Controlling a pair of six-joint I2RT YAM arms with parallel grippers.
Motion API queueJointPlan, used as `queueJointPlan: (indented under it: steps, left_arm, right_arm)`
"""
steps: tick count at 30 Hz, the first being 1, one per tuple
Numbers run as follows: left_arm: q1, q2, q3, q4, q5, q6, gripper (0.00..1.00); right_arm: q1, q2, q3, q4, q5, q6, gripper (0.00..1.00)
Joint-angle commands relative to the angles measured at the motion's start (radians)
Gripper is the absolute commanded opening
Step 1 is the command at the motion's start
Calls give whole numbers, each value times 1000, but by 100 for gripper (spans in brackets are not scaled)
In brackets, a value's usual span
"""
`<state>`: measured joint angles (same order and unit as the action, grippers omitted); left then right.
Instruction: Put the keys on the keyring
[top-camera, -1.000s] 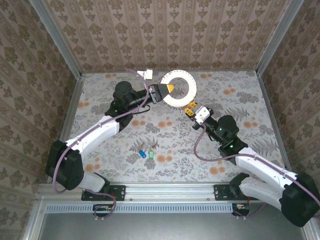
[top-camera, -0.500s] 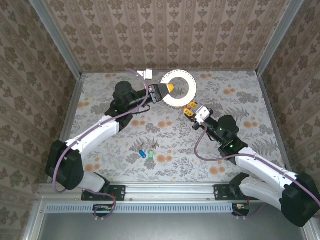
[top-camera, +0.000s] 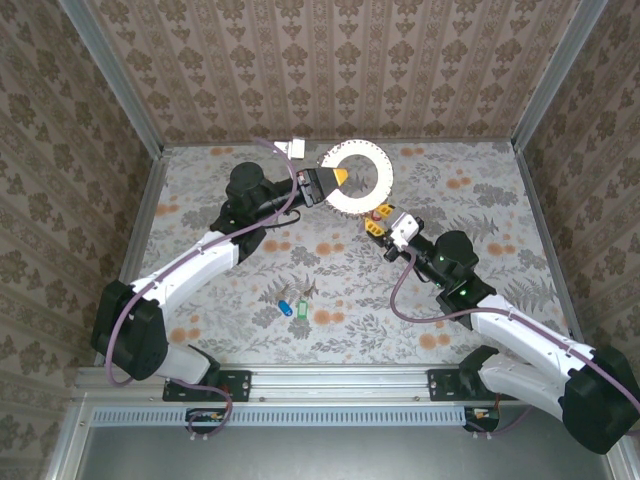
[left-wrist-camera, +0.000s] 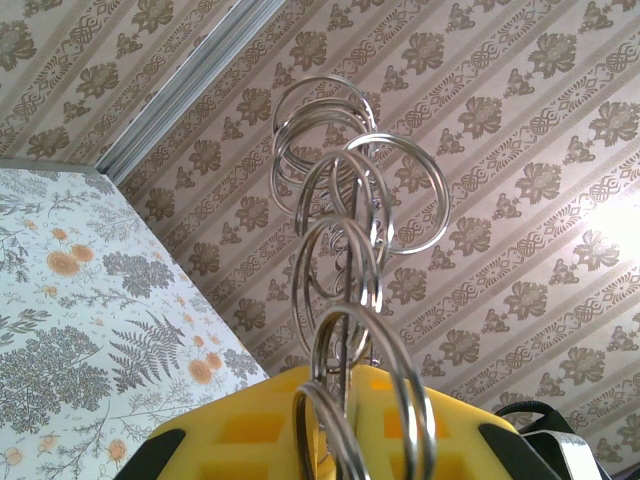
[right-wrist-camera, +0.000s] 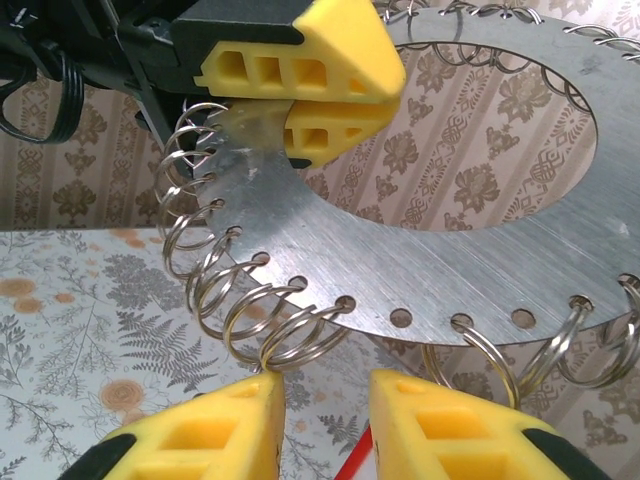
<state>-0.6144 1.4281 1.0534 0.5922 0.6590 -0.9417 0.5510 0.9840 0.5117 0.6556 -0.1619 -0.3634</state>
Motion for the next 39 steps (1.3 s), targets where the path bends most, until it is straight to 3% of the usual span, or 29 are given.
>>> queueJointPlan:
  steps: [1, 8, 21, 29, 39]
  left_arm:
    - [2, 4, 4, 66, 12, -8, 0]
    - [2, 5, 0, 67, 8, -10, 0]
    - [2, 9, 1, 69, 0, -13, 0]
    - [2, 9, 0, 70, -3, -13, 0]
    - [2, 9, -3, 75, -6, -18, 0]
  right_arm:
    - [6, 7, 29, 45, -17, 17, 30]
    - [6, 13, 40, 64, -6, 32, 27]
    - [13, 26, 38, 67, -14, 29, 36]
    - [15, 31, 33, 94, 49, 29, 22]
    - [18, 36, 18, 100, 85, 29, 19]
